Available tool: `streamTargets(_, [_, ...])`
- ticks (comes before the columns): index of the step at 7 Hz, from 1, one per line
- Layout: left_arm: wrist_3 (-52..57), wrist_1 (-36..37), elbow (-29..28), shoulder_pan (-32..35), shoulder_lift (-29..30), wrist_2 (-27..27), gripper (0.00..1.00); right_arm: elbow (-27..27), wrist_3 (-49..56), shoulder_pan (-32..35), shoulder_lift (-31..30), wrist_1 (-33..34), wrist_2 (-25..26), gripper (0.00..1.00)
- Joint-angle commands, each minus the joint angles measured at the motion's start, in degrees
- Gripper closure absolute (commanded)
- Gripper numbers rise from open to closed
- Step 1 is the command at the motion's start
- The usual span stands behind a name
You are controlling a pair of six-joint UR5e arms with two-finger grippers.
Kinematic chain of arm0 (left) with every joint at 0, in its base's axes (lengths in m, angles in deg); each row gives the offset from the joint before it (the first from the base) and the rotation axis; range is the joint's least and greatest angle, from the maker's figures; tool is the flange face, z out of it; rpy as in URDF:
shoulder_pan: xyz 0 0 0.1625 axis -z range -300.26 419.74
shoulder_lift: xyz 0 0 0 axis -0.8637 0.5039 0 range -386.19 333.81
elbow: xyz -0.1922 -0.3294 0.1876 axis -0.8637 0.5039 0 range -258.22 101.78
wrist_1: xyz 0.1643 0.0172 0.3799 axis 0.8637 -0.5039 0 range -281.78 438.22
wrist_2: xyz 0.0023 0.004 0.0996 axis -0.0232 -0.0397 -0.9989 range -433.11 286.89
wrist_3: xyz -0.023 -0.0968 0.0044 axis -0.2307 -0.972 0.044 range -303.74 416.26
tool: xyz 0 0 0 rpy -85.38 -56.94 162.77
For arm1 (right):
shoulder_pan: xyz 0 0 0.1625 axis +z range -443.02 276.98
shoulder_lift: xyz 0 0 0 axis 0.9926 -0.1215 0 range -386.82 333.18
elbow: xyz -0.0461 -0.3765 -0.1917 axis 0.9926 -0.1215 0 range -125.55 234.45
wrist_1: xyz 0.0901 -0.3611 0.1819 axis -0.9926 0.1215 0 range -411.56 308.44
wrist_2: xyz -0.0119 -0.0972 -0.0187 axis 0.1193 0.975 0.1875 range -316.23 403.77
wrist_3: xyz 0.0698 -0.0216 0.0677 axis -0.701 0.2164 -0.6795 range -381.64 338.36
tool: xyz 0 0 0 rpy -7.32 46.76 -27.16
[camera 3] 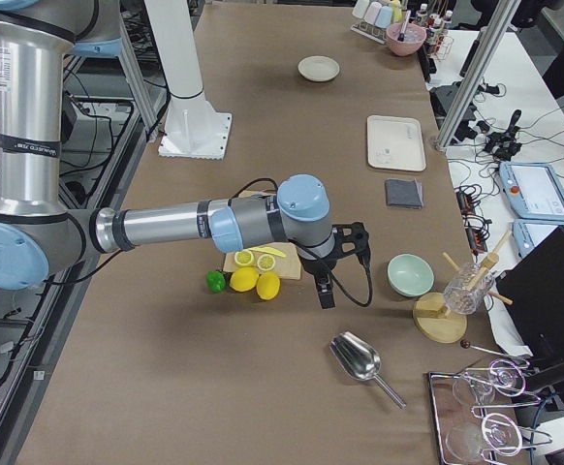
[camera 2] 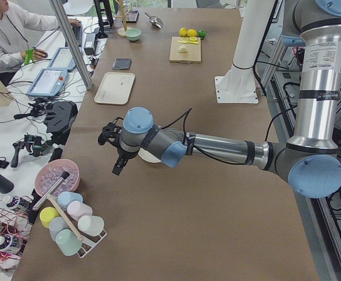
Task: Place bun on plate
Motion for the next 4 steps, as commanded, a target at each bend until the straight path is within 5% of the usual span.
streamTargets(1, [-11.6, -4.9, -1.5, -10.1, 0.9, -3.1, 0.02, 0.3, -11.8, -5.5, 1.8, -2.3, 0.1, 0.0])
streamTargets(4, [-22.5, -17.6, -10.1, -19.5, 0.2, -5.9, 0.02, 0.8, -14.3, -9.8, 1.9, -4.4, -0.4, 0.0])
